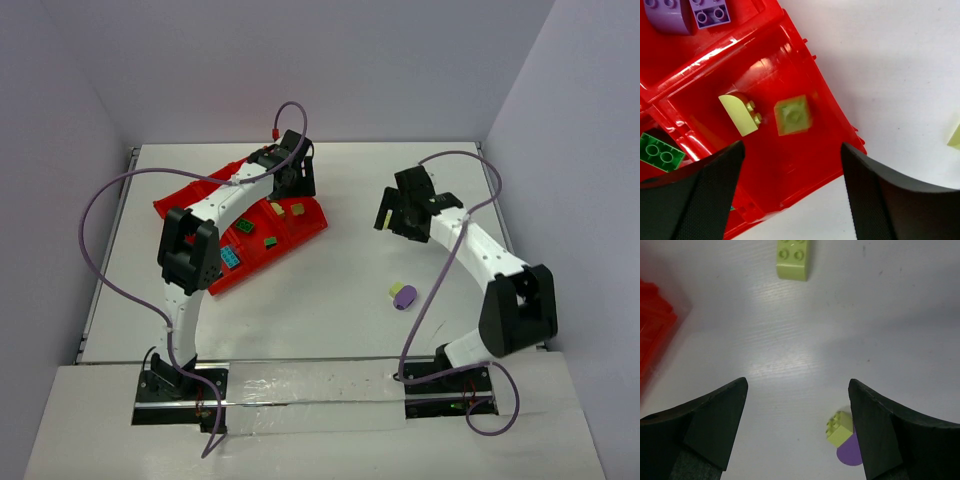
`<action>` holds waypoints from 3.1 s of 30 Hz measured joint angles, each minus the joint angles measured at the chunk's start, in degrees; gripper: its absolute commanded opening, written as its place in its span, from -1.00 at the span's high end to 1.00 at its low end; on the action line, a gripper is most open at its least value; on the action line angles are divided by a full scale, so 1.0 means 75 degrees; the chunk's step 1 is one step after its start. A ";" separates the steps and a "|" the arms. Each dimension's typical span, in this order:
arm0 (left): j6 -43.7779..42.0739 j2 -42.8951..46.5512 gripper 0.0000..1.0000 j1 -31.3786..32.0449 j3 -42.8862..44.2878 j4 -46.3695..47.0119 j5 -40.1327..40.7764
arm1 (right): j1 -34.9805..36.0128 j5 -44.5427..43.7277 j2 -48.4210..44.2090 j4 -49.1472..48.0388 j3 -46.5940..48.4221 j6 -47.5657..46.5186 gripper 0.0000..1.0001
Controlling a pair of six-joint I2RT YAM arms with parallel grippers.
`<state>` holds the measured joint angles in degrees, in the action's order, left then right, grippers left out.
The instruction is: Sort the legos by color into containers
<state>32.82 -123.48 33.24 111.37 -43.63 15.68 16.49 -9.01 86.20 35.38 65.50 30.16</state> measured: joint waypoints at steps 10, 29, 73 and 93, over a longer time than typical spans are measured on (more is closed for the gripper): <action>-0.0092 0.0552 -0.75 0.0008 -0.0007 -0.0108 0.0089 | -0.0048 -0.0682 0.3128 -0.0433 0.2180 -0.0031 -0.62; -0.0160 0.2394 -0.70 0.0014 -0.0361 -0.0247 0.0442 | -0.0056 -0.0724 0.4139 -0.0286 0.2825 -0.0094 0.89; -0.0203 0.4018 -0.71 -0.0161 -0.1653 -0.0540 0.1675 | 0.2670 -0.0583 0.3059 -0.0090 0.4460 -0.0213 -0.45; -0.0192 0.4327 -0.68 -0.0161 -0.2360 -0.0149 0.0694 | 0.0872 -0.0838 -0.4225 0.1584 -0.3602 0.2049 -0.95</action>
<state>31.38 -91.02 32.03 93.67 -44.75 20.89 23.03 -15.30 54.51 47.26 38.49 45.52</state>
